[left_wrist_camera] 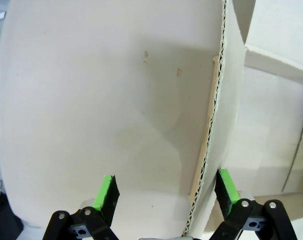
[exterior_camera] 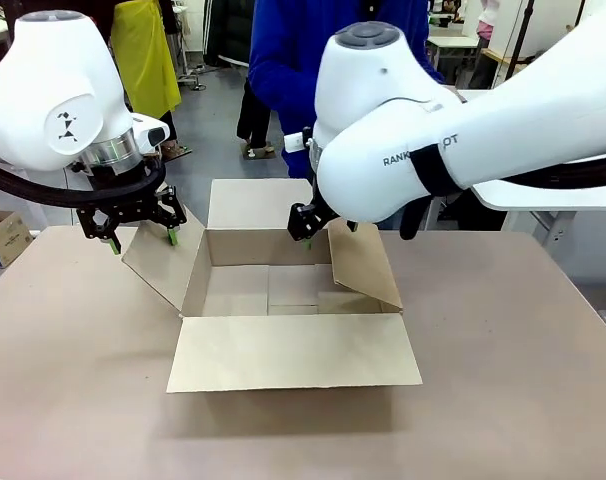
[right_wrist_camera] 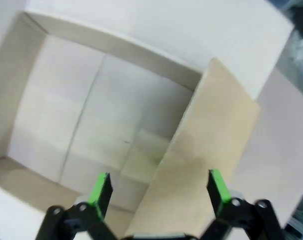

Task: Pack the gift set into the box.
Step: Place both hands on the side flaps of the Package Box and spread them outward.

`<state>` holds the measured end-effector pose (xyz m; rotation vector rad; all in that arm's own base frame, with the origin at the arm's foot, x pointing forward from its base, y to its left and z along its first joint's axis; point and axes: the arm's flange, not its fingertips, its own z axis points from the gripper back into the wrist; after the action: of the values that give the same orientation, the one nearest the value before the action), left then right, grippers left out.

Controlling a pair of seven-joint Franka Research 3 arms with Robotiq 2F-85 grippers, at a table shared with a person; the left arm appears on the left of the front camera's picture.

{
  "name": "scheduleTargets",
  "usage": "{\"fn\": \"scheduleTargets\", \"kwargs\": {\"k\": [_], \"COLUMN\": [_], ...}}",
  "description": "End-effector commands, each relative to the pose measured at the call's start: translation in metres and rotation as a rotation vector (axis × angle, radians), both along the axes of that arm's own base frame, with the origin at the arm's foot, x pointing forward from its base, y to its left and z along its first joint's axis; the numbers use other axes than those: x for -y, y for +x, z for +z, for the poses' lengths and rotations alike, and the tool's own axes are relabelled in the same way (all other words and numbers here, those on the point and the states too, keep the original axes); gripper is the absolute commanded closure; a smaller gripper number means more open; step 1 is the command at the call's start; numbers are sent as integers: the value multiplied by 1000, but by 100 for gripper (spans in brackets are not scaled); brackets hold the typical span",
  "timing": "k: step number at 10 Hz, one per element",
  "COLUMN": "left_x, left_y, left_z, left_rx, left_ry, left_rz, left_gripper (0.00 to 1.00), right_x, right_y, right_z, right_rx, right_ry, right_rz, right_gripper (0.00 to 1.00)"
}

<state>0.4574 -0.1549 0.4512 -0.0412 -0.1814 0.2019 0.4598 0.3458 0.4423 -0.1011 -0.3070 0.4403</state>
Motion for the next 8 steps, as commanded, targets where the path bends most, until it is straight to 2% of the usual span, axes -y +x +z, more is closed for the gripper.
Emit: {"fn": "scheduleTargets", "kwargs": {"k": [1, 4, 6, 8], "left_x": [1, 1, 1, 1], "left_y": [0, 0, 0, 0], "left_z": [2, 2, 2, 2], "left_rx": [0, 0, 0, 0], "left_ry": [14, 14, 14, 14], "left_rz": [13, 13, 13, 13], "left_gripper": [0, 0, 0, 0], "right_x": [-32, -39, -34, -26], "right_y": [8, 8, 4, 2], "right_z": [2, -14, -17, -18], "right_rx": [-36, -57, -66, -41], "right_ry": [-78, -250, -342, -369], "right_rz": [-5, -113, -256, -326], "right_gripper": [0, 0, 0, 0]}}
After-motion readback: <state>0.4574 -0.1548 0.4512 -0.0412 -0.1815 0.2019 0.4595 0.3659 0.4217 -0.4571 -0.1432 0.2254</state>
